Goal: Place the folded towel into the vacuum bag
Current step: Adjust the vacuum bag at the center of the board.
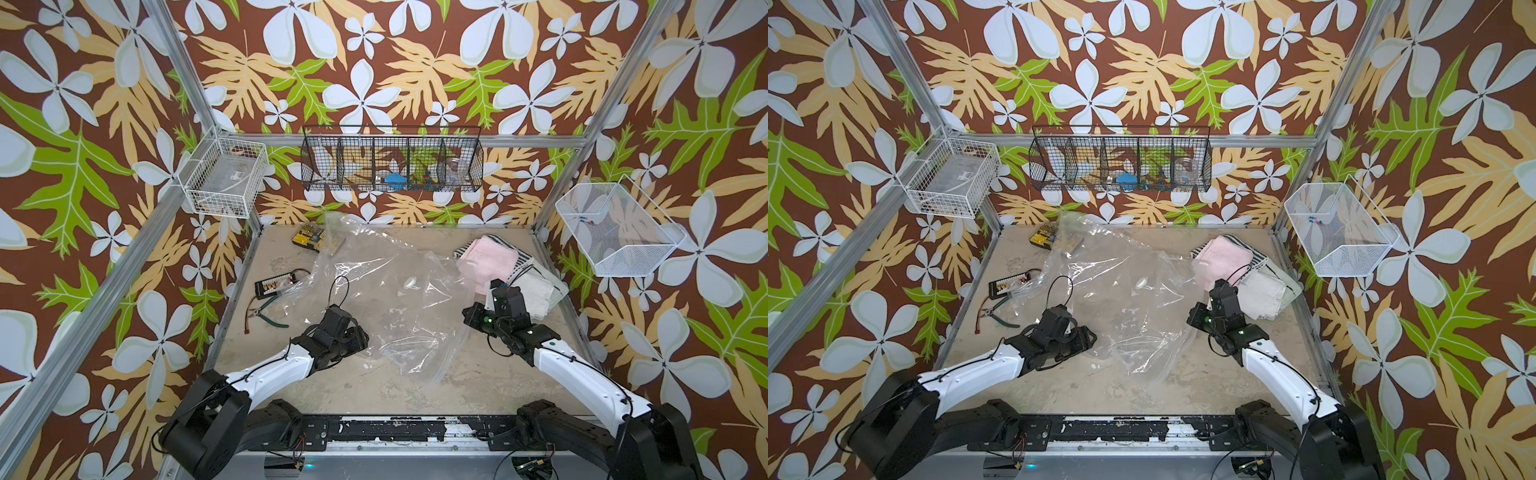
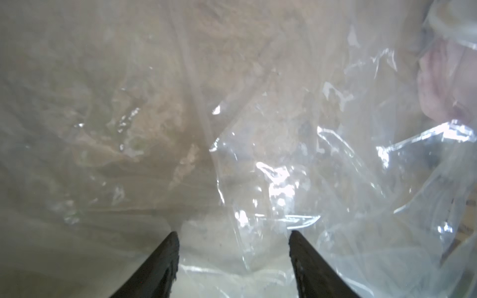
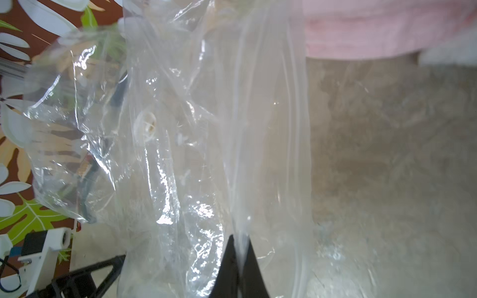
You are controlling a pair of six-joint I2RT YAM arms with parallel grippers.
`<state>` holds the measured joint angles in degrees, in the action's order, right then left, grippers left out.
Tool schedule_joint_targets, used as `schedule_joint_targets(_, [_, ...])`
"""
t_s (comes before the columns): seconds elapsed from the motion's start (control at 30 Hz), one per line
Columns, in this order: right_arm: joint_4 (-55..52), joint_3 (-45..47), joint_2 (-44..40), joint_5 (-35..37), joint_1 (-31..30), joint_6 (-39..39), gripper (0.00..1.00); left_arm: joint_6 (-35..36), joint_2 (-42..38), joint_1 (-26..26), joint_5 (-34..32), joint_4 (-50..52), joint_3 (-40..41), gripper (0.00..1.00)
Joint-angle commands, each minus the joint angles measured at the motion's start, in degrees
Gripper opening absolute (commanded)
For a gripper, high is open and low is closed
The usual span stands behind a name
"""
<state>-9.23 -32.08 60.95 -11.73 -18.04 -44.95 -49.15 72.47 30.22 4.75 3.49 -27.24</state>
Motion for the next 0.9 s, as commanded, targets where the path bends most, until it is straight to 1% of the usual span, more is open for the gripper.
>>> schedule_joint_targets(0.0, [-5.6,2.7,-3.5,-2.5,-0.9,-1.6,0.12,2.2,5.5,-1.6,-2.7,-6.3,-3.7,0.70])
schedule_joint_targets(0.07, [-8.6,4.2,-7.3,-2.8,-1.1,-1.5,0.14,4.6,8.8,-3.2,-3.3,-5.2,-7.1,0.70])
schedule_joint_targets(0.1, [-10.8,4.4,-9.6,-2.1,-1.1,-1.3,0.15,6.2,9.6,-3.8,-4.8,-4.0,-8.7,0.70])
schedule_joint_targets(0.13, [-12.9,4.3,-11.5,-1.1,-1.1,-1.0,0.17,7.7,9.7,-3.9,-7.3,-2.8,-9.9,0.70])
schedule_joint_targets(0.17, [-15.6,3.8,-13.6,0.8,-1.0,-0.3,0.24,9.4,9.3,-3.9,-10.0,-2.0,-10.8,0.70])
schedule_joint_targets(0.2, [-18.5,2.9,-15.5,3.7,-1.1,0.8,0.33,10.8,8.7,-4.1,-12.1,-1.5,-11.3,0.70])
schedule_joint_targets(0.27, [-23.2,0.6,-17.5,9.2,-1.1,3.2,0.54,12.4,7.5,-5.1,-12.9,-0.2,-11.9,0.70])
schedule_joint_targets(0.3, [-25.6,-1.1,-17.4,12.3,-1.0,4.6,0.60,12.8,6.7,-5.7,-12.2,0.6,-12.0,0.70])
schedule_joint_targets(0.33, [-27.2,-2.0,-17.2,12.9,-0.6,4.2,0.64,12.8,5.9,-6.0,-11.6,1.6,-12.1,0.70])
schedule_joint_targets(0.37, [-25.7,-2.5,-16.7,12.0,-0.5,5.2,0.66,12.9,4.6,-6.0,-11.1,2.7,-12.0,0.70])
schedule_joint_targets(0.43, [-25.9,-5.5,-13.8,14.4,-0.6,6.2,0.68,12.6,1.3,-6.0,-10.3,5.2,-11.6,0.71])
schedule_joint_targets(0.5, [-25.9,-9.9,-10.0,18.0,-0.7,9.0,0.68,12.1,-2.1,-6.0,-10.1,8.0,-11.1,0.73])
schedule_joint_targets(0.6, [-23.1,-14.6,-5.1,20.1,-1.0,14.1,0.68,12.1,-5.8,-7.3,-8.8,11.4,-11.0,0.77])
schedule_joint_targets(0.67, [-21.6,-16.4,-1.5,19.0,-1.1,16.5,0.68,11.6,-6.7,-9.4,-5.1,11.8,-10.7,0.78])
schedule_joint_targets(0.73, [-19.8,-16.4,2.2,16.3,-1.3,18.0,0.66,11.0,-7.0,-10.7,-2.1,11.8,-10.7,0.79])
schedule_joint_targets(0.8, [-17.9,-15.2,5.1,13.7,-1.9,17.3,0.60,10.5,-7.2,-10.8,-1.0,11.7,-11.0,0.78])
schedule_joint_targets(0.87, [-15.0,-12.8,6.5,12.7,-3.7,16.0,0.54,9.7,-7.1,-10.8,0.2,11.2,-10.4,0.78])
